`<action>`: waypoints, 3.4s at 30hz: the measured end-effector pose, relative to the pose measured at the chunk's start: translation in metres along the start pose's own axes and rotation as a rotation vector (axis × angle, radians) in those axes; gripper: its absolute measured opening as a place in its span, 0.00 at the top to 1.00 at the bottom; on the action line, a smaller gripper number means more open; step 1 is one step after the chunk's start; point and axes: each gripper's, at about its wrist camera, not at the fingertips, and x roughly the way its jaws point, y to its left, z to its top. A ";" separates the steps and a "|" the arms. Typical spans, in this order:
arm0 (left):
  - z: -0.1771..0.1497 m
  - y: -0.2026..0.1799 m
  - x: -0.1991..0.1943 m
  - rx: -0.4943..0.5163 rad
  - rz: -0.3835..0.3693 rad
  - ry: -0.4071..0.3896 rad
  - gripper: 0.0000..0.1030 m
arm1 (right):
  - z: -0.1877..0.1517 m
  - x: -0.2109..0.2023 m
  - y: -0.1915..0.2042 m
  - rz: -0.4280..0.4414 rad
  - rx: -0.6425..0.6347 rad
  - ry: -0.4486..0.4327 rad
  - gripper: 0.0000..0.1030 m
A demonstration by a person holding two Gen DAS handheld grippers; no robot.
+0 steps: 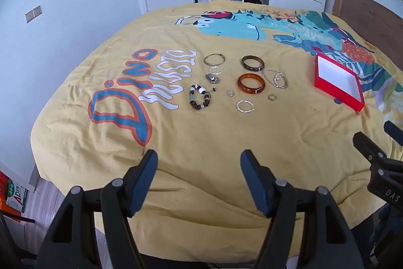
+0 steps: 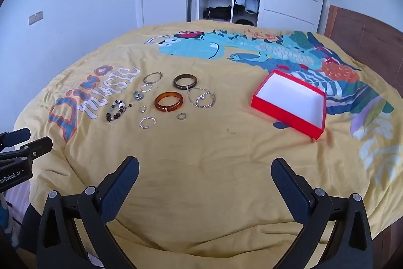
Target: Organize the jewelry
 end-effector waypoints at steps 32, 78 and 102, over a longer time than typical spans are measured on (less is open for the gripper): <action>-0.003 -0.010 0.005 0.002 -0.028 0.008 0.35 | -0.005 -0.007 0.000 -0.019 -0.021 0.002 0.00; 0.026 -0.006 0.082 -0.008 -0.025 0.108 0.35 | -0.001 0.078 0.017 0.093 -0.042 0.157 0.33; 0.041 0.021 0.162 -0.119 -0.041 0.220 0.35 | 0.016 0.164 0.017 0.199 -0.026 0.251 0.49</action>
